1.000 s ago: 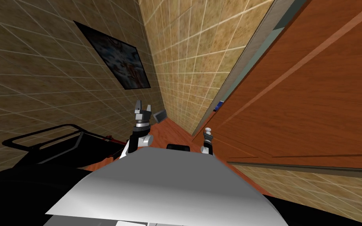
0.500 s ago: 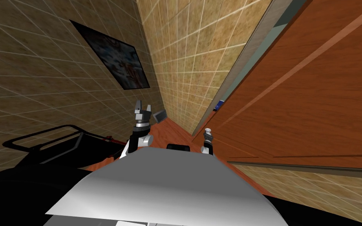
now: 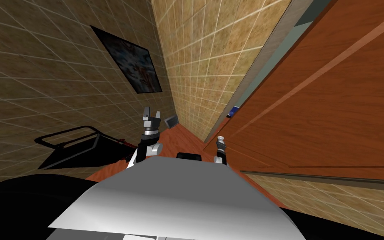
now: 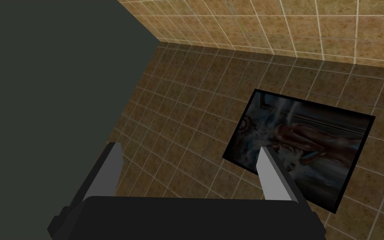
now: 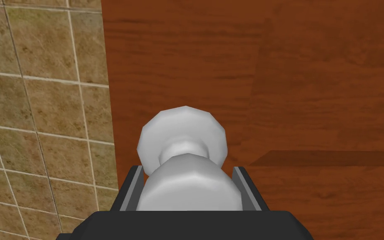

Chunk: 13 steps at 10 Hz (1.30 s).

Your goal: Pull the door open

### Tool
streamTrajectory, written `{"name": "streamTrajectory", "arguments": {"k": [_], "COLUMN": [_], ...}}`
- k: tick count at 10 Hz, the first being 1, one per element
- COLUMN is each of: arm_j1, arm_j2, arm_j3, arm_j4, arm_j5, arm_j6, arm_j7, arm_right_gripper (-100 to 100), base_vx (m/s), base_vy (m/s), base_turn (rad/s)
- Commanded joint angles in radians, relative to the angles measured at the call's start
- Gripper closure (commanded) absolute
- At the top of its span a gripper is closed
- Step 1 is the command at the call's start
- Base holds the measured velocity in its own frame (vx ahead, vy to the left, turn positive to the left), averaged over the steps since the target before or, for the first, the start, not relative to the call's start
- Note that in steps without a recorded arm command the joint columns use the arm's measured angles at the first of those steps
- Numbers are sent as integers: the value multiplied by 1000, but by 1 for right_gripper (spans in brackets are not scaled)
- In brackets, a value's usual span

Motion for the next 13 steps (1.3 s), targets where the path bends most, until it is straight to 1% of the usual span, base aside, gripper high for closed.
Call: {"name": "streamTrajectory", "arguments": {"k": [1,4,8,9,10,12,13], "arm_j1": [11,27,50,50,65,78,88], "arm_j2": [-10,-38,-78,-72,-86,-102,-115], "arm_j3": [19,54,104,94,117,136,152], "arm_j4": [-4,-10,-18,-20,-25,-30,-34], "arm_j5": [9,27,52,47,61,73,82], "arm_j6": [-2,-11,-23,-18,-29,-42,-53], "arm_j7": [-24,-72,-141,-127,-154,-177,-196], "arm_right_gripper": [100,100,100,100,100,100,100], "base_vx": [-200,-208,-229,-115,-169,-255,-295], "base_vy": [-12,-8,-39,-13,-16,-28,-8], "base_turn": [122,125,147,38,117,118,120]}}
